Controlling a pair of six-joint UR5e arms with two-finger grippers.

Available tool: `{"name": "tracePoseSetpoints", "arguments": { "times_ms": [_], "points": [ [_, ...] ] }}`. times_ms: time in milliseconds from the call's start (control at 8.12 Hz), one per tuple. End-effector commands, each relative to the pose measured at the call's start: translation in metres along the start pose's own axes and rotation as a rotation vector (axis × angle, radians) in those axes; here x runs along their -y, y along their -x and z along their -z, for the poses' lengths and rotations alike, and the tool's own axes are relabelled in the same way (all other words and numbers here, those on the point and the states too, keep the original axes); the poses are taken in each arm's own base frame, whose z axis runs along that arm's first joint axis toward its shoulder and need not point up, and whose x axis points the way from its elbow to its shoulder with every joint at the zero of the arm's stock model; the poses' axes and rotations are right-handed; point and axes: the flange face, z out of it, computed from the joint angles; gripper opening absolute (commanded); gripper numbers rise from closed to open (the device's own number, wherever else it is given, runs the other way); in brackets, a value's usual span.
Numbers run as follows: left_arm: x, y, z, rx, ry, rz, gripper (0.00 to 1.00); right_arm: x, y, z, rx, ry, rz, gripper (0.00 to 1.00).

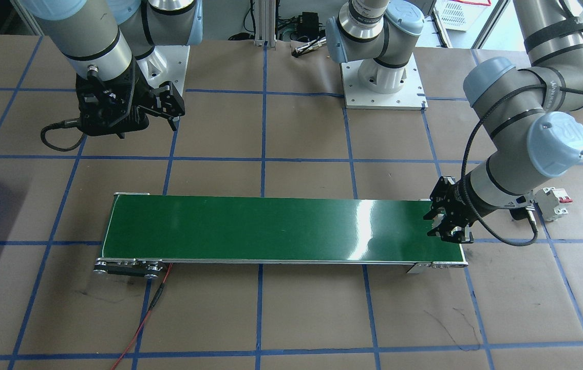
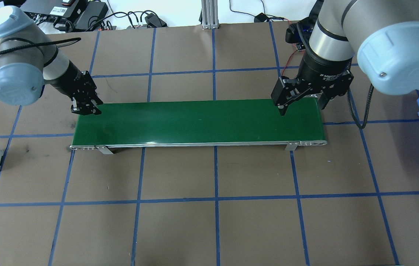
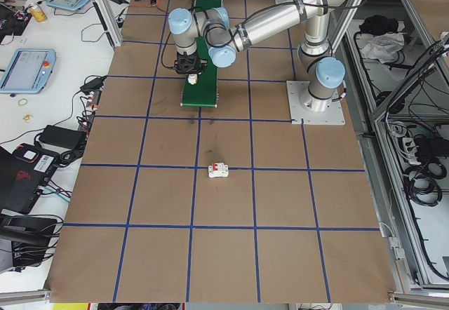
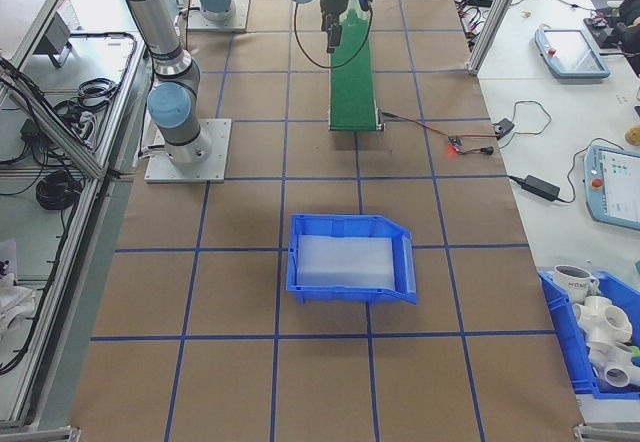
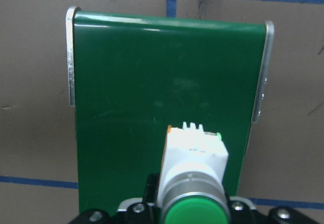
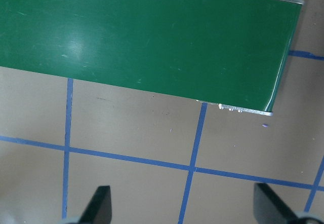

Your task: Move button from left to right

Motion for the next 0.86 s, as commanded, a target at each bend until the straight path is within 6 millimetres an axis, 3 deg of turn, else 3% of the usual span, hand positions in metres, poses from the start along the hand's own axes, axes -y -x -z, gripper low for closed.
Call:
{"name": "tracePoseSetpoints", "arguments": {
  "times_ms": [0, 370, 493, 616, 739],
  "points": [
    [-0.009, 0.011, -0.034, -0.058, 0.002, 0.040, 0.00, 0.000, 0.000, 0.001, 0.000, -0.003, 0.001, 1.00],
    [-0.010, 0.021, -0.051, -0.027, 0.006, 0.015, 0.02, 0.000, 0.000, 0.001, 0.000, -0.003, 0.001, 1.00],
    [-0.010, 0.021, -0.050, -0.027, 0.006, 0.011, 0.19, 0.001, 0.000, 0.000, 0.000, -0.002, 0.001, 1.00],
    [-0.012, 0.022, -0.051, -0.026, 0.003, 0.012, 0.59, 0.001, 0.000, 0.000, 0.000, -0.002, 0.001, 1.00],
    [-0.020, 0.025, -0.054, -0.014, -0.007, 0.009, 0.92, 0.001, 0.000, 0.000, -0.001, -0.002, 0.001, 1.00]
  ]
}}
